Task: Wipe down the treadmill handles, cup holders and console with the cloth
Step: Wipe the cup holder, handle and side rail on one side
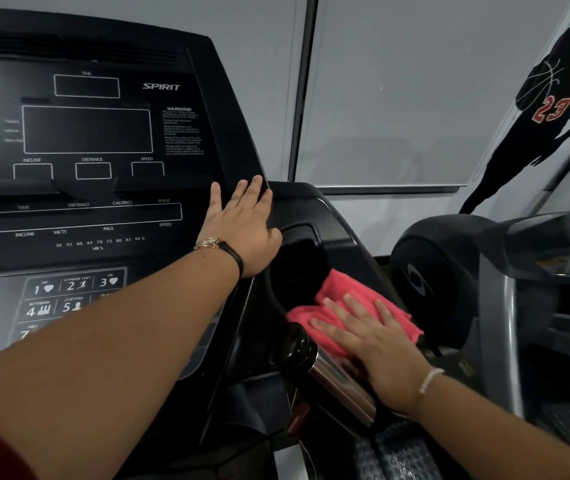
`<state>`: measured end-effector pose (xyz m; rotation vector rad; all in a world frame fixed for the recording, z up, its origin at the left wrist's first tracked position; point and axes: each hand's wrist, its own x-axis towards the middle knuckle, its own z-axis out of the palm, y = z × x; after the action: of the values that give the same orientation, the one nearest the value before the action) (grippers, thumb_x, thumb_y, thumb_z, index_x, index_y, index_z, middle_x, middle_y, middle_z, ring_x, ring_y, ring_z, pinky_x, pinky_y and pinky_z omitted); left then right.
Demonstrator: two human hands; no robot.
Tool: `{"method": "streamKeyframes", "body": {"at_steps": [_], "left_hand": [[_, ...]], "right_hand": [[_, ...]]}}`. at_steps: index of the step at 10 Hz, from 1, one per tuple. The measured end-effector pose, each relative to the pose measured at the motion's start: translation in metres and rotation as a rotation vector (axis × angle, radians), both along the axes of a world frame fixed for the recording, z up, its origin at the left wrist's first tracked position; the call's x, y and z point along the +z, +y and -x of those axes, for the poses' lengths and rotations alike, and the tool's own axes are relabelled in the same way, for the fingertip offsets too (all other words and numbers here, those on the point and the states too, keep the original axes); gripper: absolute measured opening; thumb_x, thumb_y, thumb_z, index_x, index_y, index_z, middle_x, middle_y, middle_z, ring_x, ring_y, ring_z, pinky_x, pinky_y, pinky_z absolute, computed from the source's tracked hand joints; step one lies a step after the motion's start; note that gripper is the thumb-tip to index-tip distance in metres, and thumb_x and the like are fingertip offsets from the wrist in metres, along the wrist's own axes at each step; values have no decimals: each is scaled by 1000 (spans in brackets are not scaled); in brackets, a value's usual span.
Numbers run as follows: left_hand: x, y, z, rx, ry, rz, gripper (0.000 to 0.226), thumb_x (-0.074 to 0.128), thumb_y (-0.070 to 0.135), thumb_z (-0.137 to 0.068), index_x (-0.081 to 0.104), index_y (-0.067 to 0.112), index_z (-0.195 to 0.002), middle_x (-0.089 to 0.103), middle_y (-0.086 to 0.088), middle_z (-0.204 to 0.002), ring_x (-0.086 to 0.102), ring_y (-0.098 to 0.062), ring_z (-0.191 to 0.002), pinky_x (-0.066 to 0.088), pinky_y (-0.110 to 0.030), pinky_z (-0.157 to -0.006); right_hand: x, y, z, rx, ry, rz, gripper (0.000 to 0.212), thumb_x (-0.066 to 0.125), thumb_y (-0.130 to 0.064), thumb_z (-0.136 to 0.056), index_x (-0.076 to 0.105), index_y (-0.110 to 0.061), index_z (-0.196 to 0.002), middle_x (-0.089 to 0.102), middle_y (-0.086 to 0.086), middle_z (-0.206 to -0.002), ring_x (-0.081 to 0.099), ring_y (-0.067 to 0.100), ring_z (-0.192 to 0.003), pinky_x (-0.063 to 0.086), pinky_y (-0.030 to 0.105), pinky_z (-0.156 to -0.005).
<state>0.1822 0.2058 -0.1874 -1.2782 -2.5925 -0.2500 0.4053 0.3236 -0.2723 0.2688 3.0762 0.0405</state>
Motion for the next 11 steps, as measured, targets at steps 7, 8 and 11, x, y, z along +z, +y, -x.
{"method": "streamKeyframes", "body": {"at_steps": [7, 8, 11], "left_hand": [[1, 0, 0, 10, 7, 16, 65, 28, 36, -90, 10, 19, -151, -4, 0, -159, -4, -15, -146, -13, -47, -113], [0, 0, -1, -1, -2, 16, 65, 28, 36, -90, 9, 19, -150, -5, 0, -159, -5, -15, -146, -14, -47, -113], [0, 0, 0, 0, -1, 19, 65, 27, 37, -91, 9, 19, -151, -6, 0, -159, -5, -16, -146, -14, -48, -113]], "right_hand": [[9, -9, 55, 135, 92, 50, 58, 13, -52, -91, 40, -28, -137, 68, -1, -104, 60, 19, -100, 37, 38, -101], [0, 16, 29, 129, 30, 30, 65, 3, -66, -89, 19, -41, -147, 42, -9, -146, 30, 15, -139, 18, 46, -116], [6, 42, 70, -566, 50, 150, 60, 20, -52, -97, 0, -34, -150, -8, 0, -160, -8, 27, -146, 4, 52, -117]]}}
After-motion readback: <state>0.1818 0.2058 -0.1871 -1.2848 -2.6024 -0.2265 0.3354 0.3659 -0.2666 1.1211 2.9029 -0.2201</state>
